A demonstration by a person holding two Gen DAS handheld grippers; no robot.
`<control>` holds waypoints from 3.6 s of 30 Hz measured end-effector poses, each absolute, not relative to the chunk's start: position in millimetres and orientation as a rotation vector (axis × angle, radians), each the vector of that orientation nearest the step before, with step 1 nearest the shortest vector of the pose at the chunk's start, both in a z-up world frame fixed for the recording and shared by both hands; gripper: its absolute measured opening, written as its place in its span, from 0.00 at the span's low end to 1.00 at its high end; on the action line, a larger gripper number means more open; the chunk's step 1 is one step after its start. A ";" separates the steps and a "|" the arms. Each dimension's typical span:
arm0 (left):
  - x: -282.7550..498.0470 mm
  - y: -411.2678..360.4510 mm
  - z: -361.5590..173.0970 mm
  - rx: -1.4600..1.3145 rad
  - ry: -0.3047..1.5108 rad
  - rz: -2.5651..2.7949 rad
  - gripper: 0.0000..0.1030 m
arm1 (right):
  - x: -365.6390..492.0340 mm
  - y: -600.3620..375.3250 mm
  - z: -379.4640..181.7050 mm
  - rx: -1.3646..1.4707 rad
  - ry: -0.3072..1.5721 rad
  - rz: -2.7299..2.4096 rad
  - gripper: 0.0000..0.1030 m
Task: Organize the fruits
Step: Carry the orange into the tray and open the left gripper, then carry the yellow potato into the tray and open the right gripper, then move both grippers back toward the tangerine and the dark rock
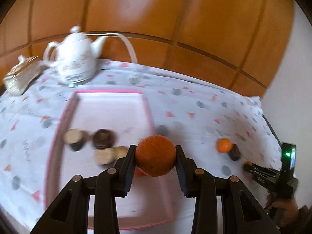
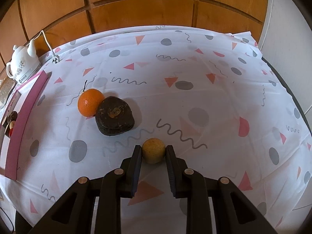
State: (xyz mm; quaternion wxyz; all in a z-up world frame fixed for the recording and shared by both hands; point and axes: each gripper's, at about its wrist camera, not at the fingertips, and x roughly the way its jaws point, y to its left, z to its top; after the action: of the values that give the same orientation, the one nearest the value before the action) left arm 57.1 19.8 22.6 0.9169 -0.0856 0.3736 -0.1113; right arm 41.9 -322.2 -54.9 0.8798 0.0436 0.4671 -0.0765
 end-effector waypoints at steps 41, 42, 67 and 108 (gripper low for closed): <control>59.5 73.5 -4.6 -0.144 0.798 0.033 0.57 | 40.3 -323.4 -55.5 0.105 0.955 -0.153 0.24; 59.0 72.5 -3.9 -0.145 0.797 0.029 0.57 | 39.9 -322.9 -55.3 0.106 0.956 -0.149 0.24; 50.9 81.5 -5.1 -0.164 0.802 0.031 0.59 | 49.1 -153.2 -4.6 -0.017 0.906 0.395 0.24; 38.4 82.7 -11.9 -0.138 0.812 0.018 0.59 | 59.2 -68.3 -19.2 -0.102 0.912 0.446 0.27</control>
State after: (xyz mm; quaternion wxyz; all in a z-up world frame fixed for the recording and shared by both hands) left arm 38.4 82.7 -11.9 0.9164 -0.0673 0.3945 0.0087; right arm 59.2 -68.3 -19.2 0.8727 -0.0487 0.4364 0.2136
